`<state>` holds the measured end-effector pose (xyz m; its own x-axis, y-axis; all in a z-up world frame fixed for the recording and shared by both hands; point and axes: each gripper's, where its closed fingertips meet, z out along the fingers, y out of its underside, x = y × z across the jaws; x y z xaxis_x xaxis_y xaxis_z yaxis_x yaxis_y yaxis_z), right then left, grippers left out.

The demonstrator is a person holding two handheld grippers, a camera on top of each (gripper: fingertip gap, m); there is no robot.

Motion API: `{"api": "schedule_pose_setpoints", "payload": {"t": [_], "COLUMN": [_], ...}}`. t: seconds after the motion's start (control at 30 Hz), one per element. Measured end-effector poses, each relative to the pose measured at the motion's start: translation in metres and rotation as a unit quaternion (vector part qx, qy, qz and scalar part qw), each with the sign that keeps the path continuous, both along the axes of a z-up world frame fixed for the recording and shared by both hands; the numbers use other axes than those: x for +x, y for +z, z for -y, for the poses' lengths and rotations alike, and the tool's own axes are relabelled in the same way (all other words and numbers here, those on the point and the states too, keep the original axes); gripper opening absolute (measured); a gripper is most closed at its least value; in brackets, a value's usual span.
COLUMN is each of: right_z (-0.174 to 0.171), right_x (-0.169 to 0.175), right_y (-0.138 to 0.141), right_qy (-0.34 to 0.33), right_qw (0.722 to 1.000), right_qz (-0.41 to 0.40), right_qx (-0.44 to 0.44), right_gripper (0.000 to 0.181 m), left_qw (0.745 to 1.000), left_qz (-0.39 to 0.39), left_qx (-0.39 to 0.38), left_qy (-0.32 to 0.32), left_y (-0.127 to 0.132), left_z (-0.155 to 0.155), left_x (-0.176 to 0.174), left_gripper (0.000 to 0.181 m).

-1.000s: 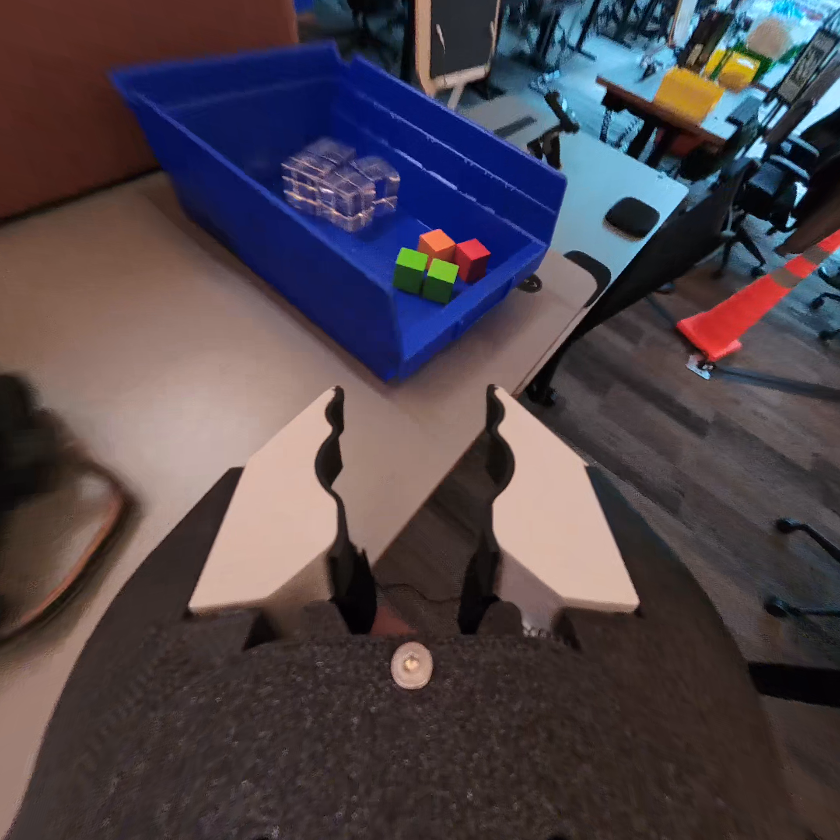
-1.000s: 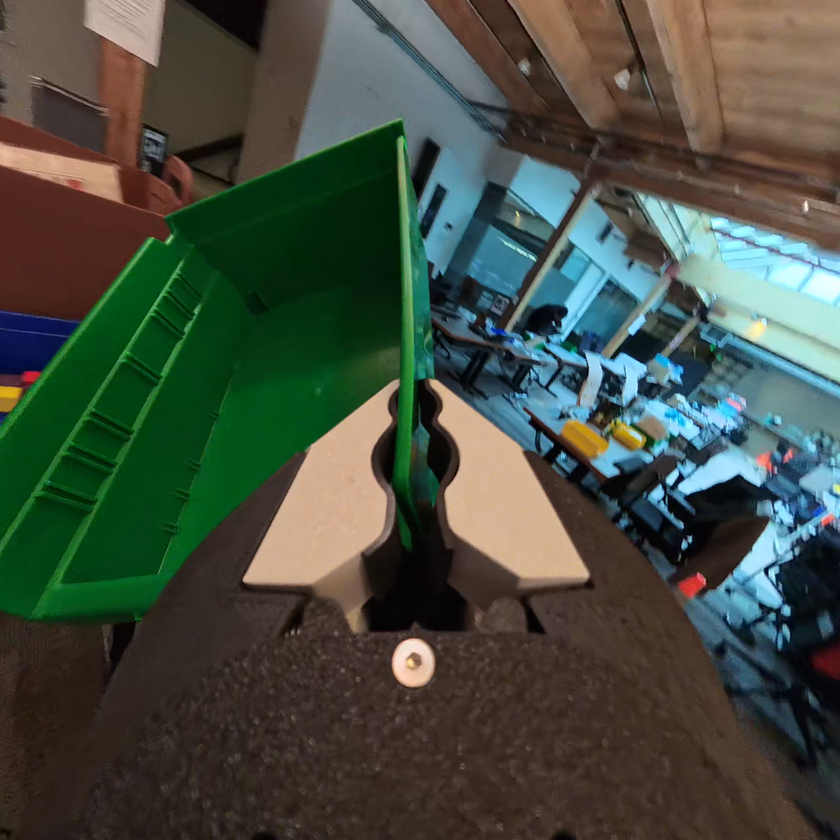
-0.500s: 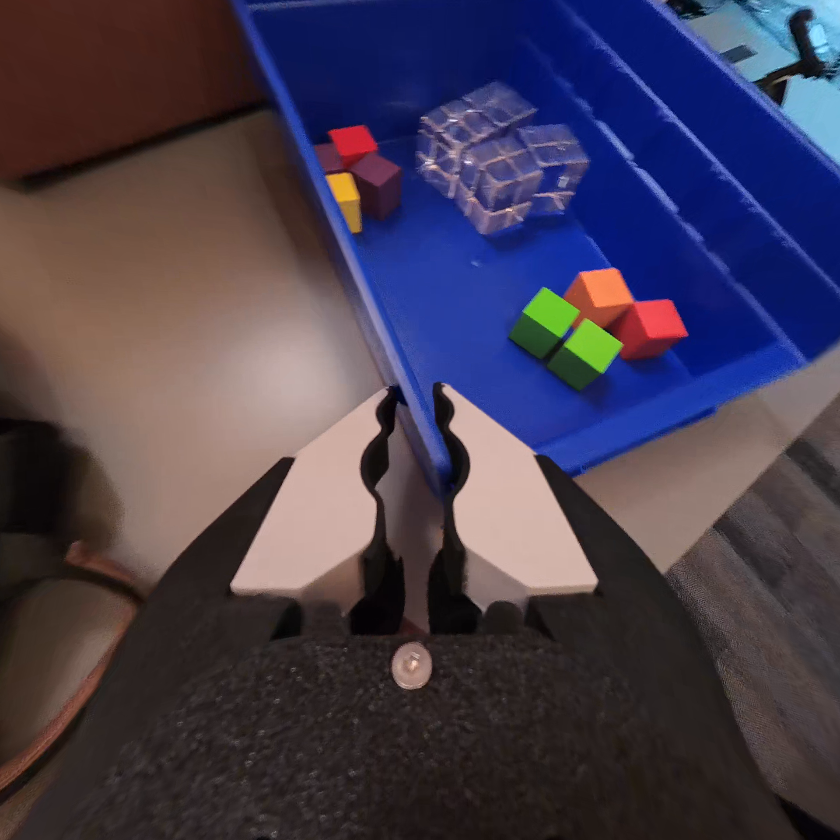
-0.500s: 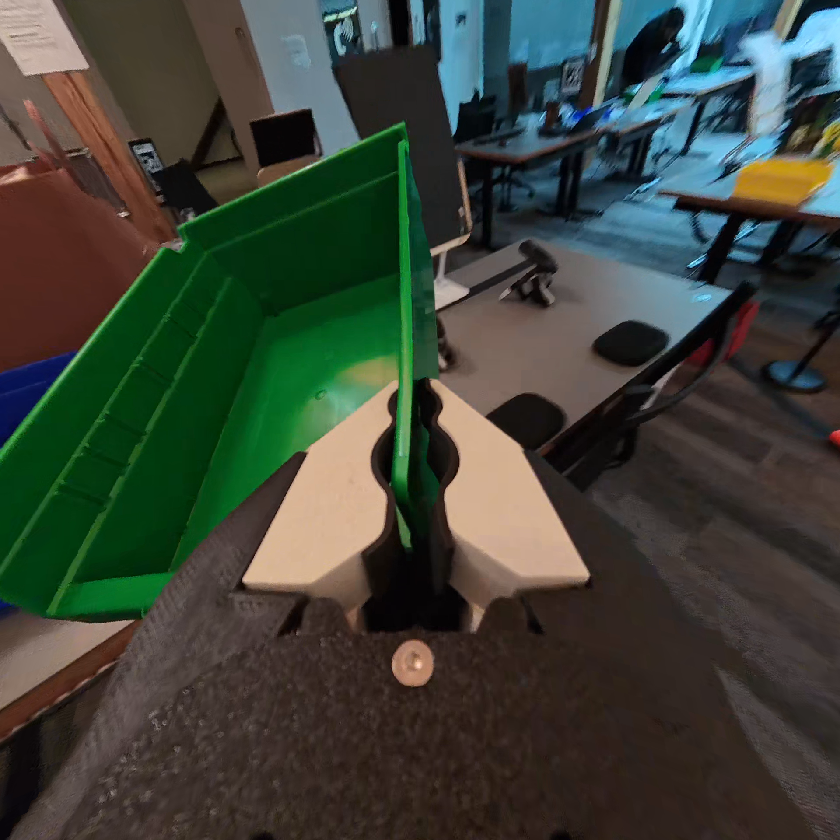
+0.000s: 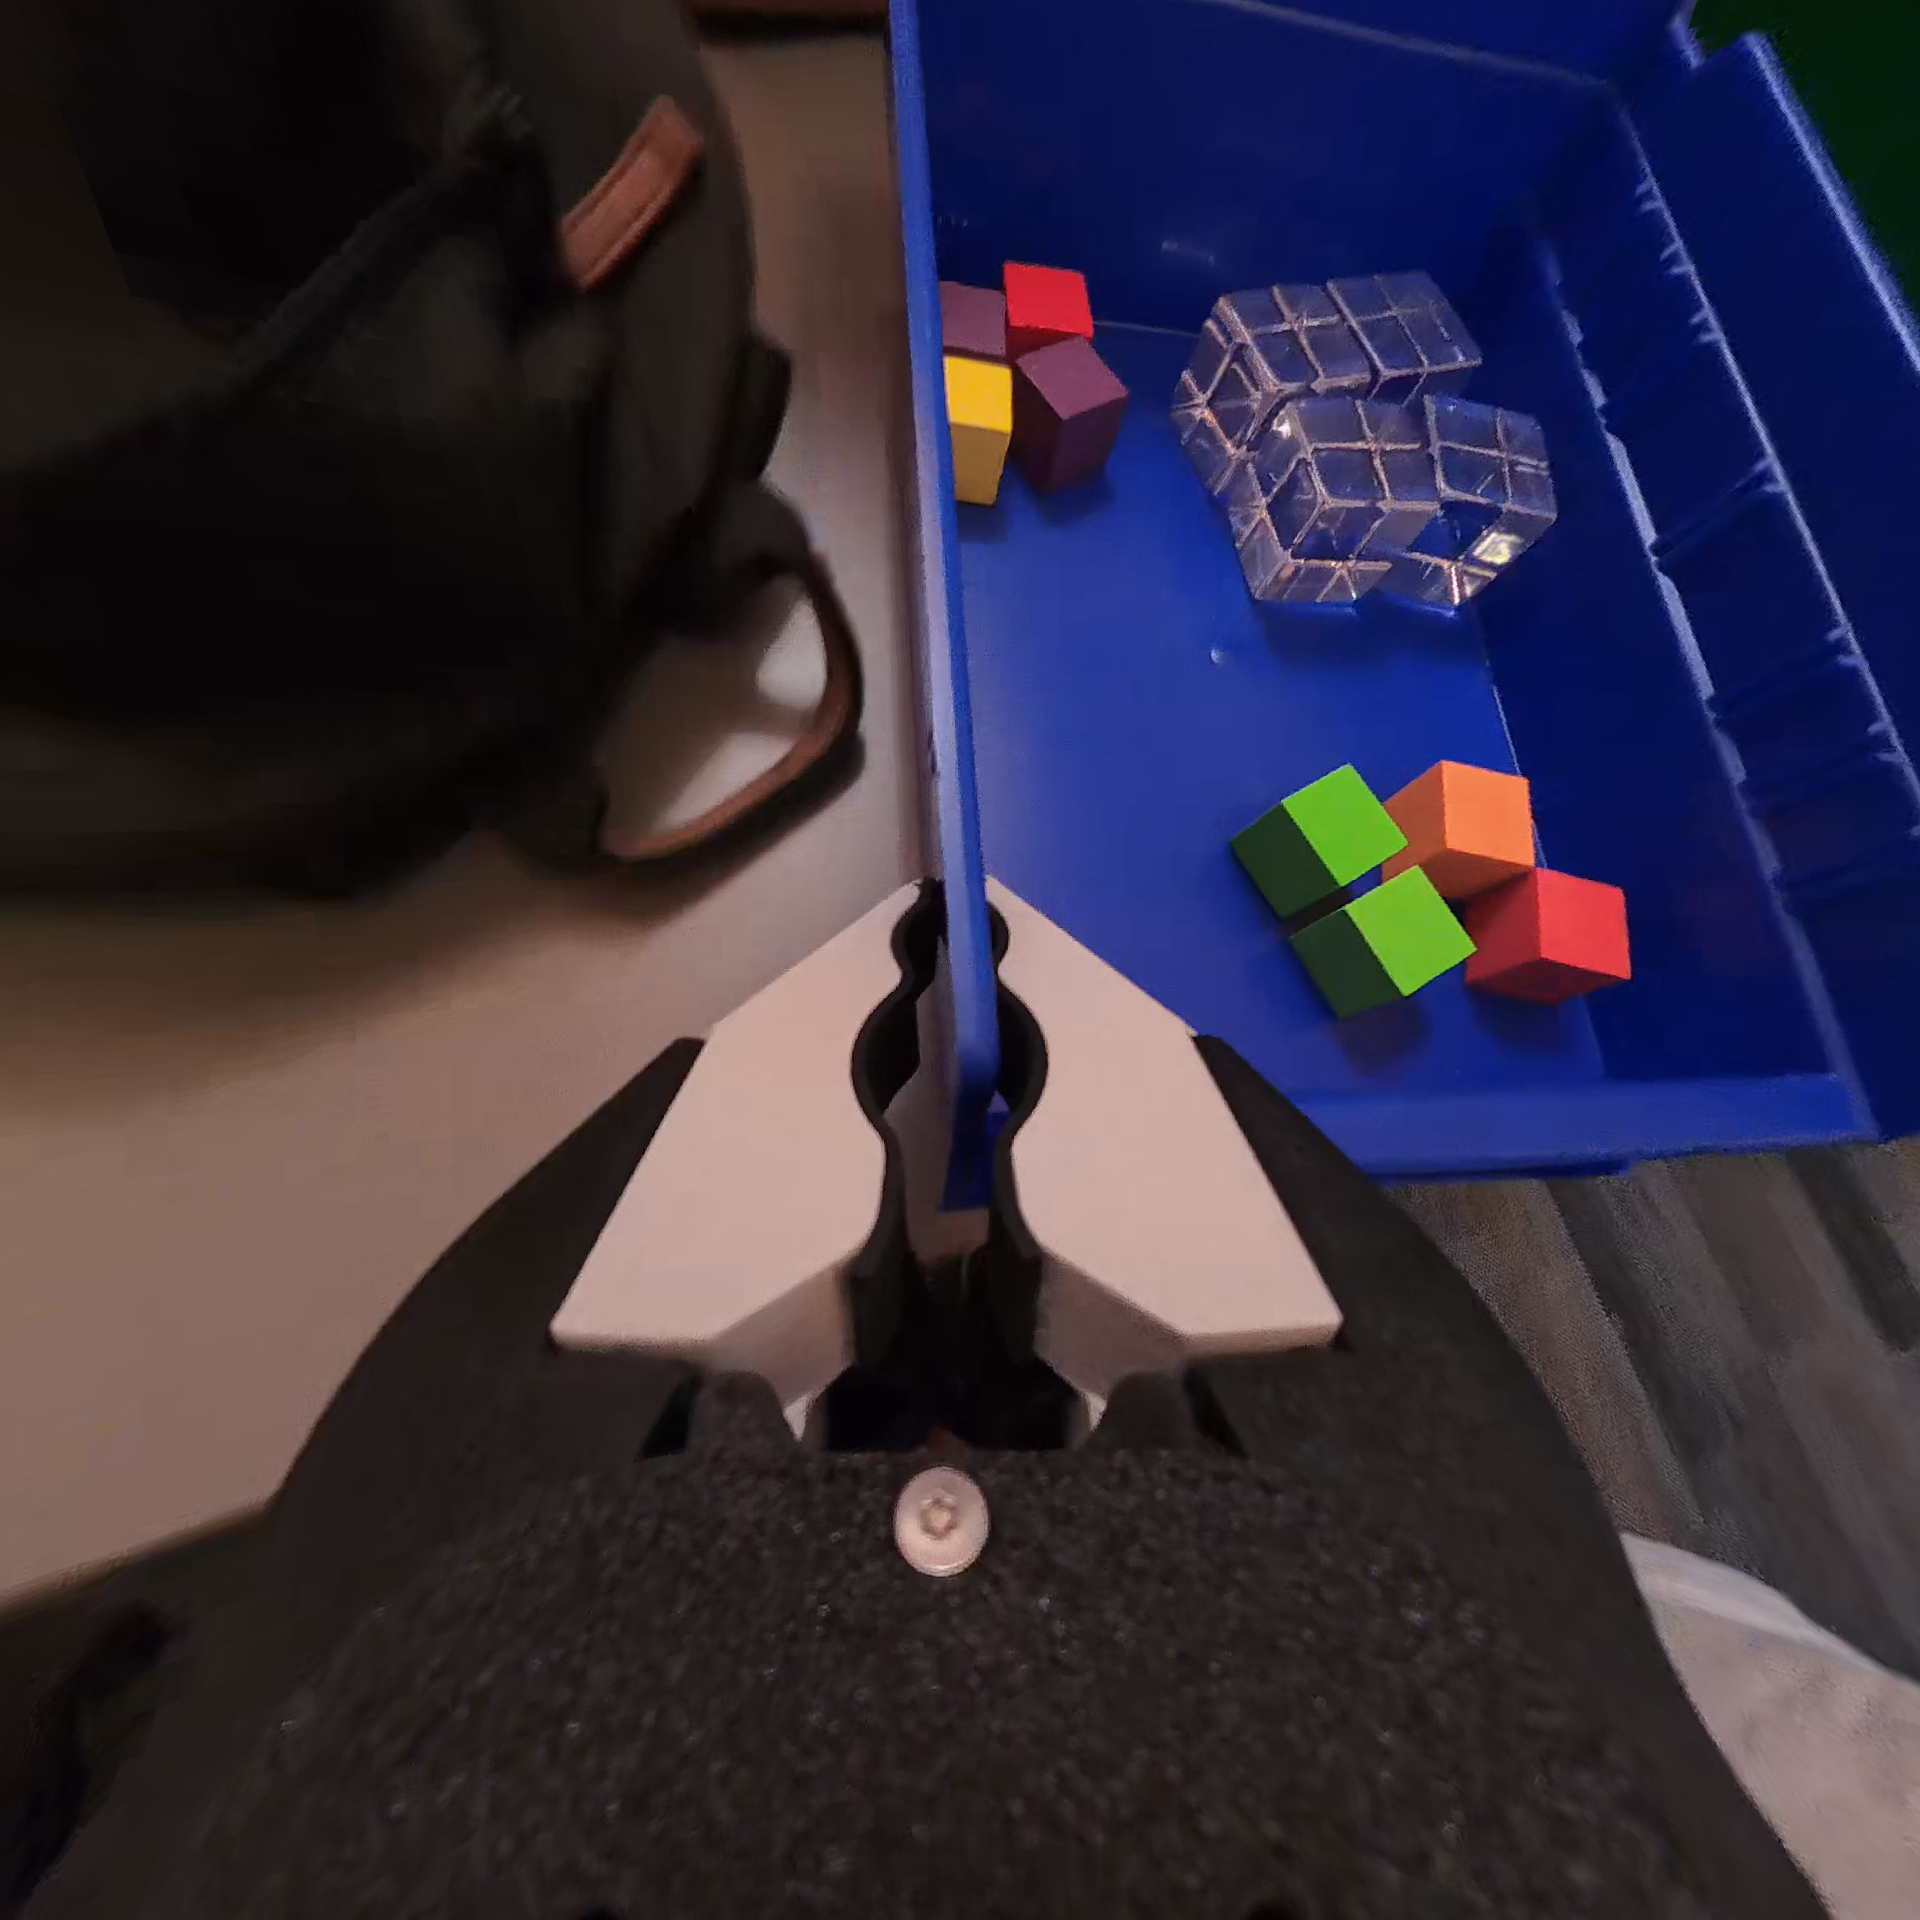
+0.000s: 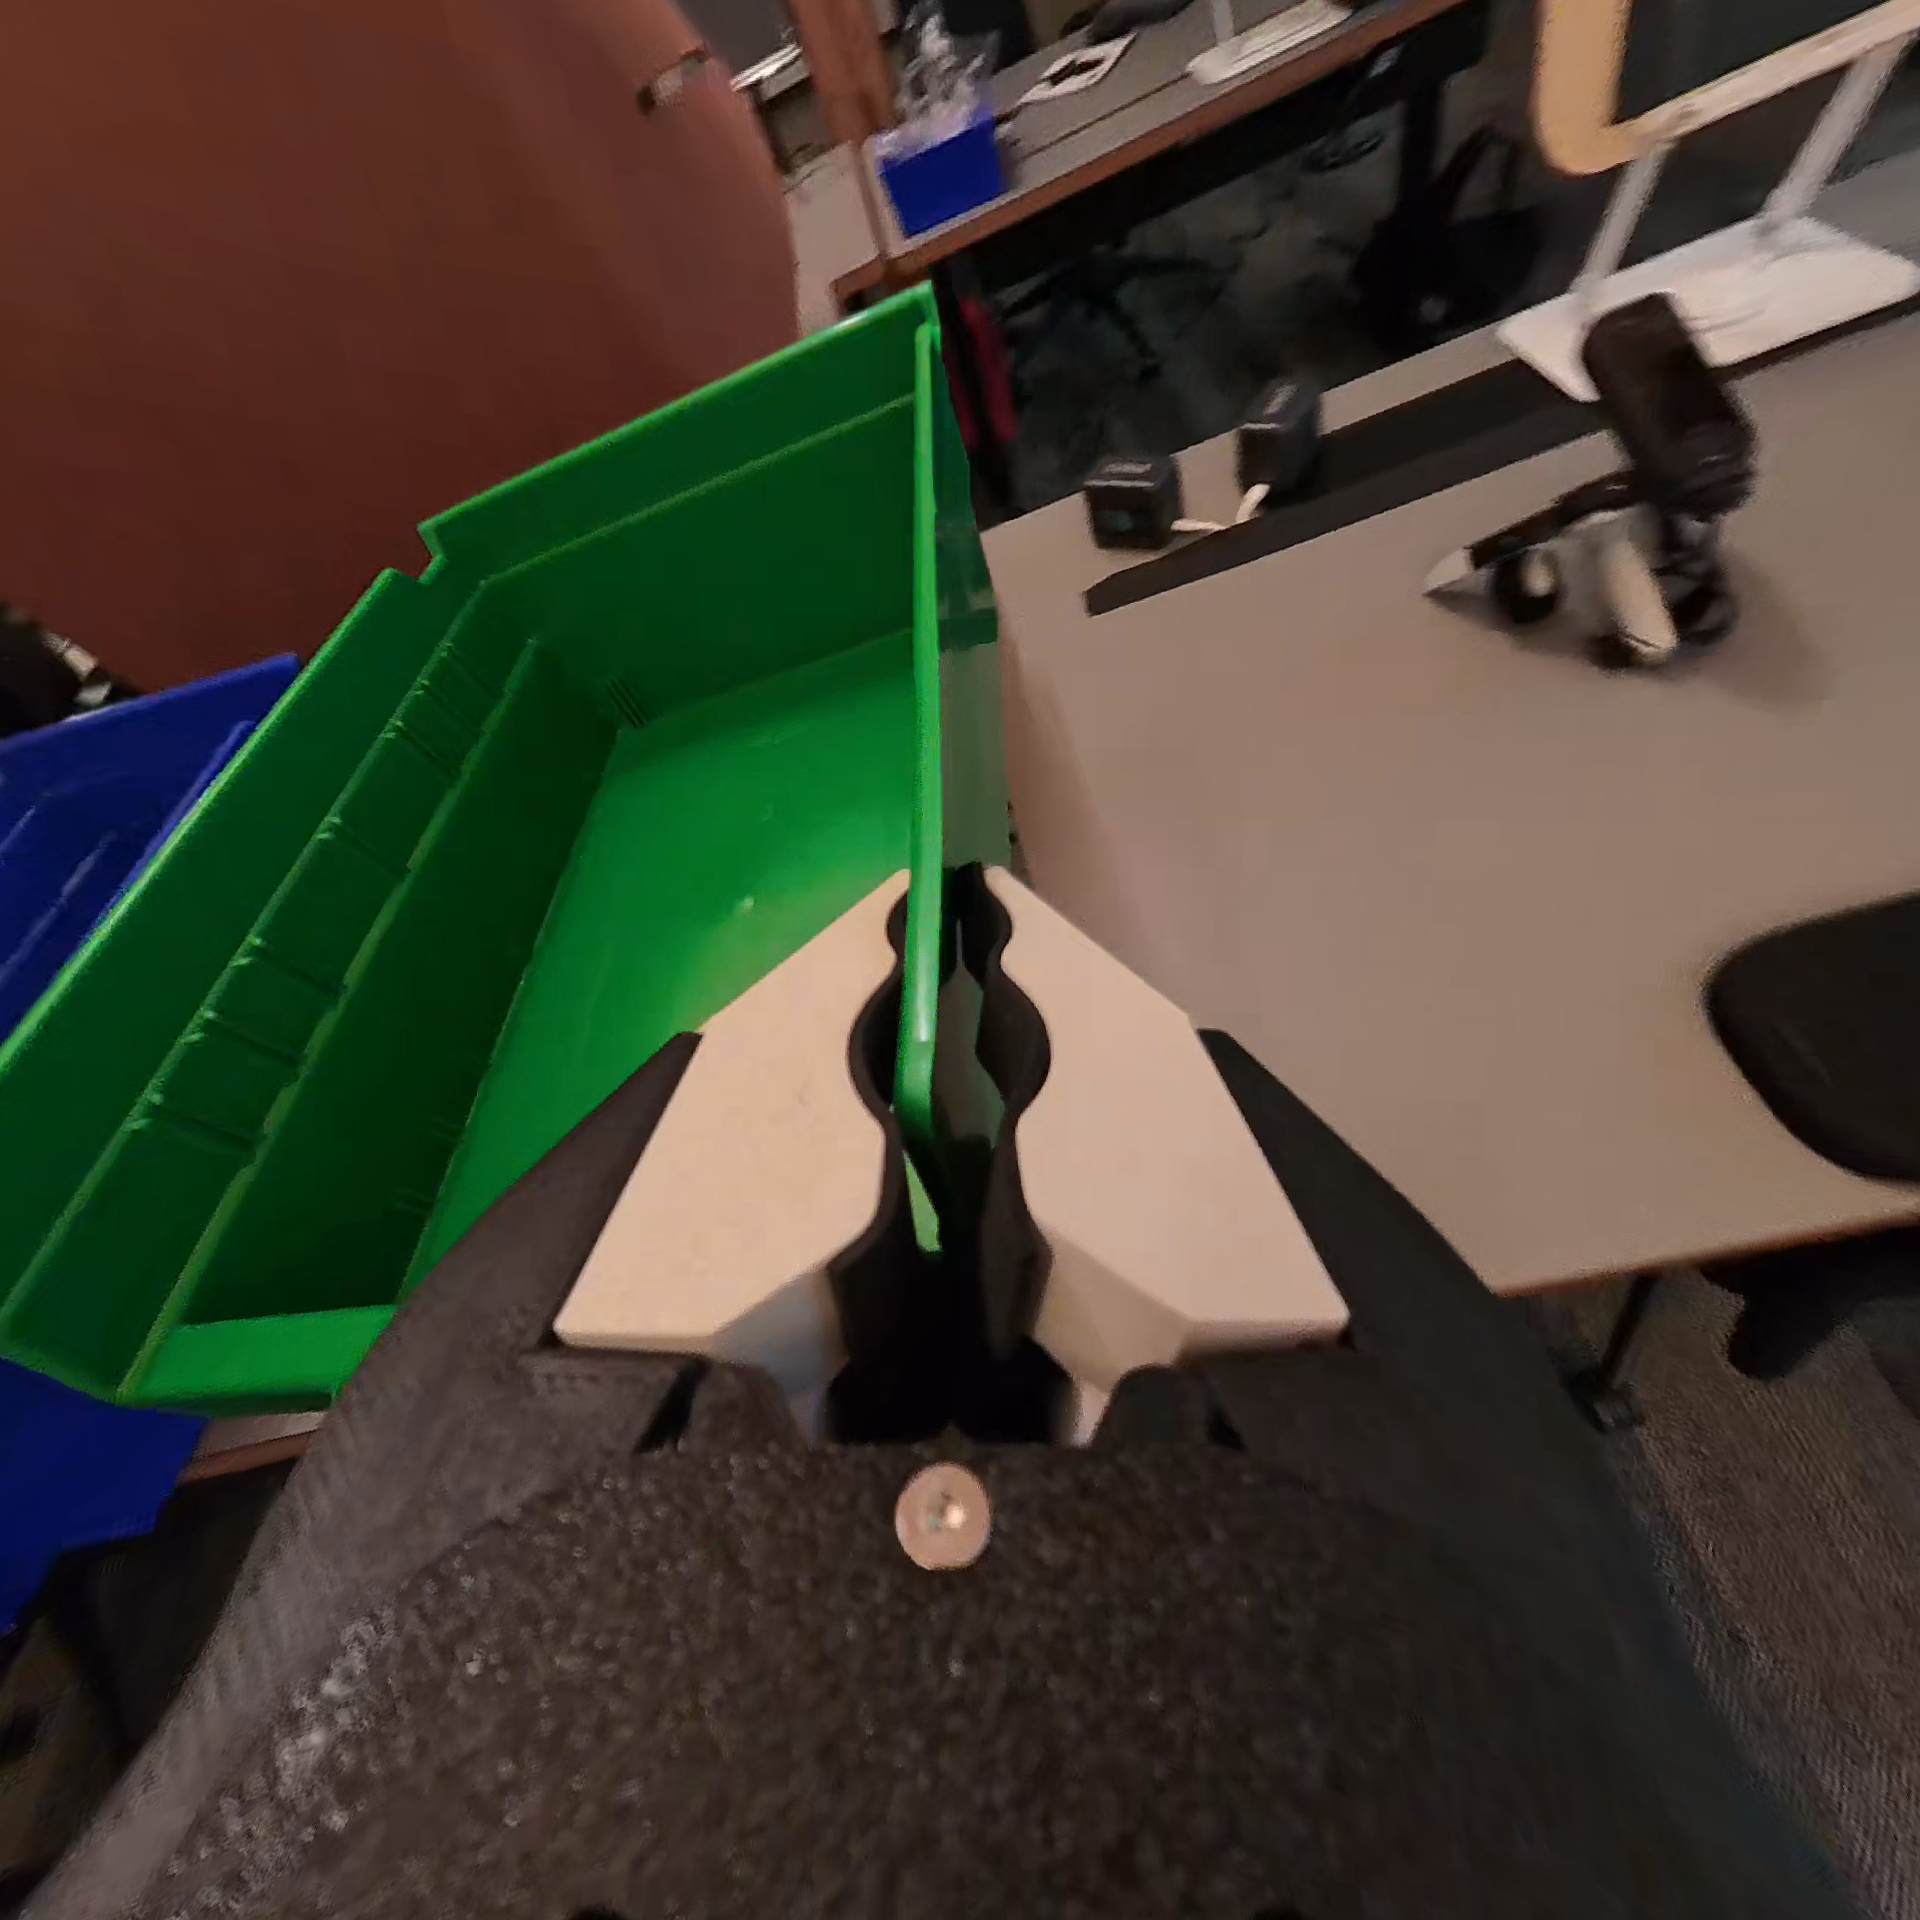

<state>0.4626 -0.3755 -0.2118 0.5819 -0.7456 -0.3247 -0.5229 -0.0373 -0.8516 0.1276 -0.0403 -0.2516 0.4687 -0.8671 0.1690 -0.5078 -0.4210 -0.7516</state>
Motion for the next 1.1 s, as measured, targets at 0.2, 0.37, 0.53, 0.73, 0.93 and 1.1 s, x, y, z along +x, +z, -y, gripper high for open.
{"api": "schedule_pose_setpoints", "payload": {"t": [0.2,0.37,0.53,0.73,0.93,1.1], "right_z": [-0.076,-0.122,-0.091,-0.13,-0.181,-0.172], "right_x": [0.01,0.013,-0.008,-0.221,-0.259,-0.257], "right_y": [-0.017,-0.027,0.024,0.035,-0.027,-0.037], "right_qy": [0.105,0.133,0.126,0.39,0.418,0.384], "right_qw": [0.994,0.991,0.991,0.907,0.873,0.874], "right_qz": [0.002,-0.025,0.009,-0.148,-0.184,-0.14], "right_qx": [0.004,-0.01,-0.05,-0.058,-0.173,-0.264], "right_gripper": [0.004,0.007,0.068,0.081,0.054,0.025], "left_qw": [0.996,0.989,0.987,0.987,0.991,0.989], "left_qz": [0.0,0.0,-0.002,-0.007,-0.005,-0.015], "left_qx": [-0.018,-0.019,-0.02,-0.012,0.007,0.096], "left_qy": [0.091,0.145,0.157,0.159,0.133,0.108], "left_y": [0.003,0.002,0.001,0.004,0.004,0.025], "left_z": [0.02,0.037,0.049,0.067,0.094,0.104], "left_x": [-0.075,-0.098,-0.098,-0.098,-0.1,-0.103], "left_gripper": [0.005,0.006,0.006,0.005,0.005,0.004]}}
